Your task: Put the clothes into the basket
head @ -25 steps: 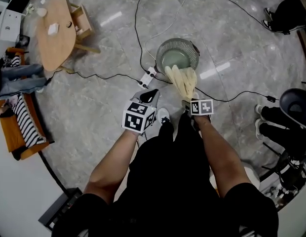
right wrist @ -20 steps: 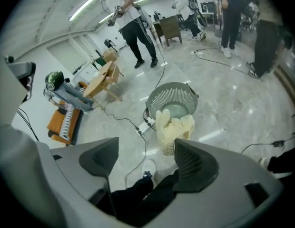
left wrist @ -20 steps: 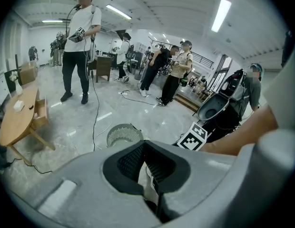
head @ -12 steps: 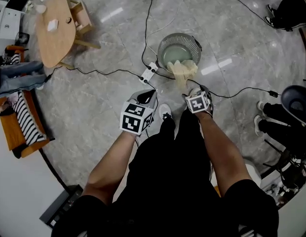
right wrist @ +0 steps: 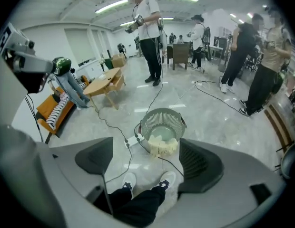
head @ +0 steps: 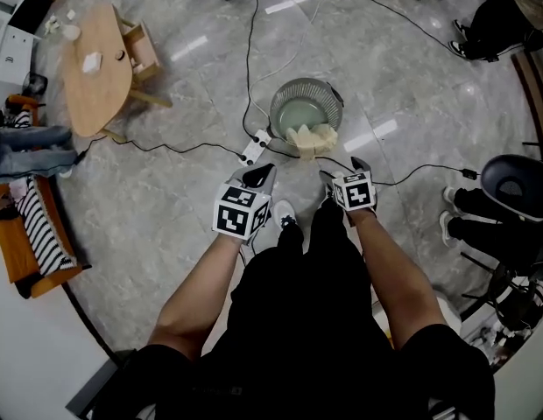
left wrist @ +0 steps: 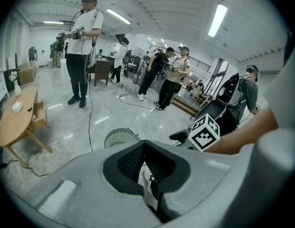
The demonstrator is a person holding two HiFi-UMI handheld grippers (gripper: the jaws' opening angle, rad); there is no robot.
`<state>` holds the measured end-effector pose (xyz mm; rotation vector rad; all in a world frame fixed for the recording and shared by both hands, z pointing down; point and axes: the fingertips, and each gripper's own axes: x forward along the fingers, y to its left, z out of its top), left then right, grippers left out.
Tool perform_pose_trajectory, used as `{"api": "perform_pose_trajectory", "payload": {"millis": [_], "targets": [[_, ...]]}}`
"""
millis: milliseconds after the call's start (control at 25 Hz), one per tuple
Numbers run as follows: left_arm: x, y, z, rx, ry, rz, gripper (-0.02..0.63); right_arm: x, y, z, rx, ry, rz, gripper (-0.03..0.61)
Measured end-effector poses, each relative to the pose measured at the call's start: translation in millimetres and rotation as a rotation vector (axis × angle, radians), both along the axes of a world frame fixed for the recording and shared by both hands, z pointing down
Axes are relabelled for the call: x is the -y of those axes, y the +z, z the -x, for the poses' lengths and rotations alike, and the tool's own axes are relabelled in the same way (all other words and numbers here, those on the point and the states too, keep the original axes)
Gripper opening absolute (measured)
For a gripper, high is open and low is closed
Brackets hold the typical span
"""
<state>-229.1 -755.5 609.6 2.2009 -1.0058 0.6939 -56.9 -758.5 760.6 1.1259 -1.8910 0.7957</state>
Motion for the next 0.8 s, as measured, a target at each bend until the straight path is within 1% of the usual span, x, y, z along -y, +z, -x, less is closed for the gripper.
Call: {"api": "perform_pose_trajectory", "payload": {"millis": [80,200,240,280,320,360,400,440,480,600,720,800], "targets": [[0,-10,-2,-0.014,0.004,-0.016,-0.006,4,-35,7,0.075,0.012,-0.046,0.434],[-3,-30,-4,-0.049,0.007,-0.044,-0.006,8,-99,17,0.226,0.039,-0.121,0.426],[-5,-39,-5,-0.062,0.005,-0.057,-0.006,8,-121,19,0.272,0.054,-0.146,0.385],[-8,-48,-4,-0.074,0.001,-0.069,-0.006,7,-142,19,0.311,0.071,-0.17,0.266],[-11,-56,-3,-0.086,-0.005,-0.078,-0.006,5,-162,19,0.343,0.085,-0.19,0.195],[-15,-63,-2,-0.097,-0.01,-0.083,-0.006,2,-180,19,0.37,0.091,-0.206,0.139],[-19,-69,-2,-0.108,-0.013,-0.087,-0.006,-1,-195,20,0.392,0.09,-0.218,0.07],[-23,-75,-3,-0.115,-0.011,-0.092,-0.006,-5,-207,22,0.415,0.082,-0.227,0.027],[-27,-79,-4,-0.118,-0.006,-0.101,-0.006,-9,-218,26,0.439,0.069,-0.234,0.015],[-33,-92,-7,-0.125,-0.016,-0.137,-0.006,-18,-246,36,0.511,0.025,-0.256,0.014],[-40,-106,-10,-0.156,-0.081,-0.15,-0.006,-30,-264,41,0.582,-0.02,-0.254,0.014],[-47,-114,-14,-0.166,-0.114,-0.159,-0.006,-35,-272,40,0.599,-0.059,-0.254,0.014]]}}
